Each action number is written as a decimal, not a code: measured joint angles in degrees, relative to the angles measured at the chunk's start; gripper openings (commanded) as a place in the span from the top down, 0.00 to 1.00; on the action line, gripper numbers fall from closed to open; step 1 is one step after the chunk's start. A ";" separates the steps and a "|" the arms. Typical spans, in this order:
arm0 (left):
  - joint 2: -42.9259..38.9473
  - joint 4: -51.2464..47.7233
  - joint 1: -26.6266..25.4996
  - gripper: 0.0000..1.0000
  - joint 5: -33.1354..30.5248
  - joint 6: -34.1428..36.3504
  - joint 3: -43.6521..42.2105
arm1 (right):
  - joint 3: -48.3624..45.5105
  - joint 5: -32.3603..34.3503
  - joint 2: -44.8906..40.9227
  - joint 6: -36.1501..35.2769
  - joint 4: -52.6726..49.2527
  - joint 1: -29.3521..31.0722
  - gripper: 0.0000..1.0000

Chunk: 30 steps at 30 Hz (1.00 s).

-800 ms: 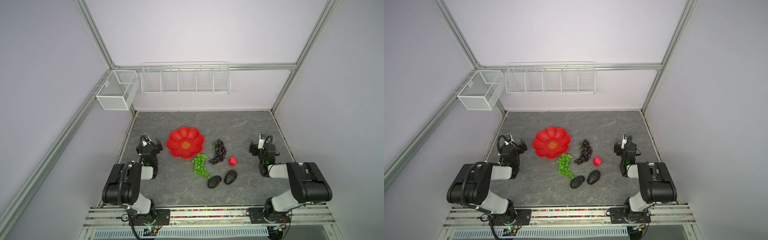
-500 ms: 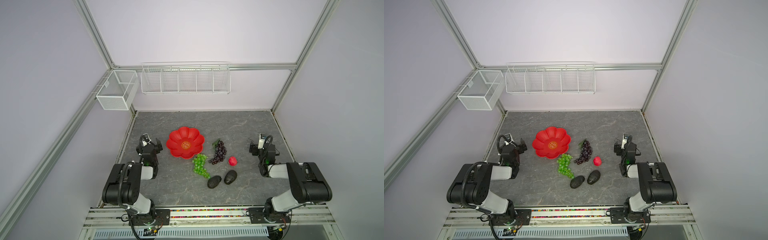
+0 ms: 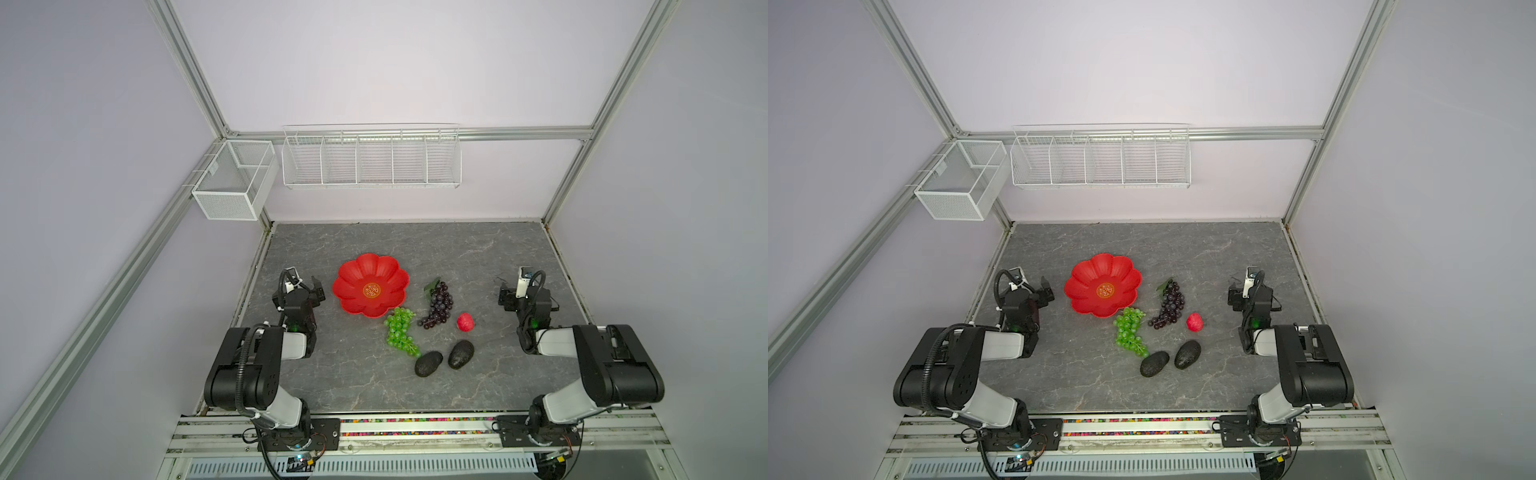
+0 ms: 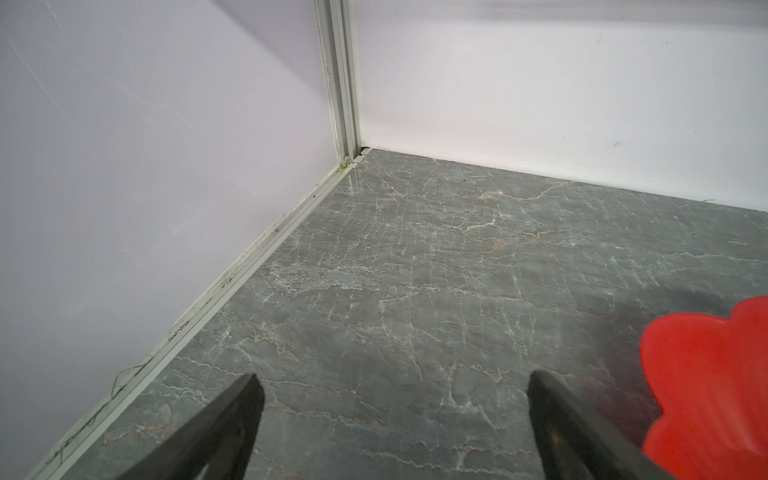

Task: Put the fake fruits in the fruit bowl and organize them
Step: 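Reach the left gripper to the green grapes while the right gripper moves forward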

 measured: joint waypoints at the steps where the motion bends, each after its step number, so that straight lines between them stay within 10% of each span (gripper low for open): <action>1: 0.00 0.00 0.00 0.01 0.00 0.00 0.00 | 0.00 0.00 0.00 0.00 0.00 0.00 0.12; 12: -0.50 -0.55 0.00 0.00 -0.83 -0.31 0.00 | 0.00 0.81 -0.48 0.00 -0.57 0.24 0.12; 18: -14.97 -9.31 -0.96 0.03 -3.98 -1.64 -0.52 | 0.22 5.22 -18.82 1.09 -13.51 4.61 0.12; 24: -32.68 -36.74 -12.26 0.15 -3.10 -10.32 8.50 | 7.98 1.20 -32.44 7.74 -31.80 14.64 0.12; 30: -32.17 -56.68 -32.70 0.19 3.32 -20.09 15.43 | 6.62 -7.98 -33.42 7.63 -40.13 32.44 0.12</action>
